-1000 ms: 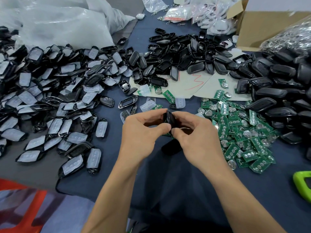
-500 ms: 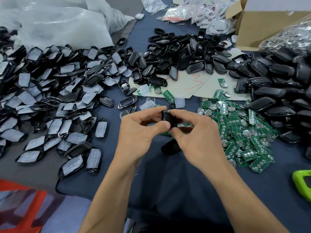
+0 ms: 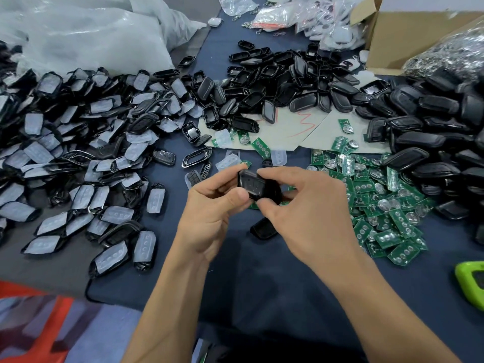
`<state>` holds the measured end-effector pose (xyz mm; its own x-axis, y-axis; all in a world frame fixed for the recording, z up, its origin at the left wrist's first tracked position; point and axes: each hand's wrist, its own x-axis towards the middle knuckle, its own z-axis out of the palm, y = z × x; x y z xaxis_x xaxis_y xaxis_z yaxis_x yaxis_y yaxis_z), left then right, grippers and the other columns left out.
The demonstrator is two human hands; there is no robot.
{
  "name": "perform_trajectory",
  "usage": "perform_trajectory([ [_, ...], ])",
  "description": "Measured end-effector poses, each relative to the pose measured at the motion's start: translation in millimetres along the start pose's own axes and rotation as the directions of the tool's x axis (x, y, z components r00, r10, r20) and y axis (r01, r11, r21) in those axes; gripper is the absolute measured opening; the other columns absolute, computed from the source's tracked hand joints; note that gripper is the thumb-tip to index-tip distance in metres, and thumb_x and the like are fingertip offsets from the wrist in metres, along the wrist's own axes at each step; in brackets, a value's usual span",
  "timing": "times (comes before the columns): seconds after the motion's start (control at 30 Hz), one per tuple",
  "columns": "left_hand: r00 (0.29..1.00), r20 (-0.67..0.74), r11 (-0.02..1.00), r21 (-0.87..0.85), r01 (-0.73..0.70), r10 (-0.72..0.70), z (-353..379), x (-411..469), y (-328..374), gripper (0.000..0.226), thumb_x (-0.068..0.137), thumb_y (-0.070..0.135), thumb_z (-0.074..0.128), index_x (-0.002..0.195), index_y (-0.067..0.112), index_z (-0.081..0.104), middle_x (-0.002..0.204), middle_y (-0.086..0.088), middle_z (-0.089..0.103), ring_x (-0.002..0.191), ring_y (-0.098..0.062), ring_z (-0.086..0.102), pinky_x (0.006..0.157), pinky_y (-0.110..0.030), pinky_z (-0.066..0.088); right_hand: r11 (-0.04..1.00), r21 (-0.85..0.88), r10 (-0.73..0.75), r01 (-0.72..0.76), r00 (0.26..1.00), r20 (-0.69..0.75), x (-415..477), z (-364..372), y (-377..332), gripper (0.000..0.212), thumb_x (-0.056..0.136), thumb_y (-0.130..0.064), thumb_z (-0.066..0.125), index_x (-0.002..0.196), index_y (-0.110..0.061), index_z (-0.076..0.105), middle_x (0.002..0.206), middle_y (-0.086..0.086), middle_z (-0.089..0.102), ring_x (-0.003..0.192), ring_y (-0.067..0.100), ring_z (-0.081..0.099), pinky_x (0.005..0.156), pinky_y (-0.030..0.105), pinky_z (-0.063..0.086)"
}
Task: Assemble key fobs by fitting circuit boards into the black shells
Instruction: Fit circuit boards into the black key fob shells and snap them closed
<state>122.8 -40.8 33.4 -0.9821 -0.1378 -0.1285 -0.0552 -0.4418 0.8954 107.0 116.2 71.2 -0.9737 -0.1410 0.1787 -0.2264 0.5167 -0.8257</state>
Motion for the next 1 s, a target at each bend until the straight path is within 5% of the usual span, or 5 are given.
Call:
perform_trajectory([
  [0.1, 0.998, -0.039, 0.999, 0.027, 0.042, -0.041, -0.5, 0.3, -0.7, 0.031, 0.078, 0.005, 0.073, 0.101, 0.024, 0.084, 0.102, -0.004, 0.080, 0.098, -0.017, 0.075, 0.080, -0.027, 0.061, 0.966, -0.224, -0.144, 0.126, 0.987, -0.069, -3.8, 7.3, -2.9, 0.048, 0.068, -0.005, 0.086, 0.112, -0.021, 0.079, 0.105, -0.006, 0.079, 0.092, 0.016, 0.073, 0.090, 0.028, 0.055],
  [0.2, 0.996, -0.076, 0.996, 0.073, 0.045, -0.039, 2.3, -0.2, 4.7, 0.026, 0.079, 0.005, 0.079, 0.098, 0.023, 0.085, 0.101, -0.007, 0.080, 0.097, -0.018, 0.076, 0.080, -0.027, 0.061, 0.959, -0.239, -0.178, 0.153, 0.980, -0.089, -4.8, 11.9, 1.8, 0.049, 0.068, -0.001, 0.085, 0.115, -0.016, 0.078, 0.112, 0.002, 0.078, 0.100, 0.025, 0.074, 0.094, 0.041, 0.059],
  [0.4, 0.989, -0.149, 0.995, 0.098, 0.034, -0.019, 7.5, -0.3, 6.7, 0.027, 0.082, 0.005, 0.076, 0.092, 0.029, 0.086, 0.094, 0.000, 0.080, 0.089, -0.011, 0.075, 0.075, -0.021, 0.060, 0.998, -0.056, -0.003, 0.000, 0.998, -0.056, -0.2, 10.2, 4.7, 0.046, 0.076, -0.012, 0.081, 0.117, -0.033, 0.077, 0.106, -0.014, 0.078, 0.092, 0.004, 0.071, 0.092, 0.014, 0.050],
  [0.7, 0.997, 0.063, 0.979, 0.196, -0.050, 0.038, 1.9, 1.5, 9.3, 0.051, 0.068, 0.001, 0.083, 0.111, 0.028, 0.081, 0.099, -0.002, 0.078, 0.094, -0.012, 0.069, 0.087, -0.023, 0.054, 0.999, 0.025, 0.028, -0.030, 0.998, 0.060, 6.7, -3.0, 5.5, 0.040, 0.073, -0.020, 0.081, 0.107, -0.043, 0.078, 0.094, -0.052, 0.061, 0.091, -0.012, 0.069, 0.087, 0.004, 0.049],
  [1.0, 0.992, -0.018, 0.968, 0.223, -0.116, 0.123, 2.2, 3.0, 2.6, 0.049, 0.055, 0.017, 0.092, 0.103, 0.026, 0.084, 0.099, -0.010, 0.080, 0.095, -0.022, 0.072, 0.087, -0.030, 0.057, 0.982, 0.168, 0.047, -0.087, 0.972, 0.229, 12.7, -10.4, 11.4, 0.045, 0.079, -0.007, 0.077, 0.107, -0.042, 0.077, 0.099, -0.031, 0.075, 0.099, -0.012, 0.069, 0.091, 0.014, 0.054],
])
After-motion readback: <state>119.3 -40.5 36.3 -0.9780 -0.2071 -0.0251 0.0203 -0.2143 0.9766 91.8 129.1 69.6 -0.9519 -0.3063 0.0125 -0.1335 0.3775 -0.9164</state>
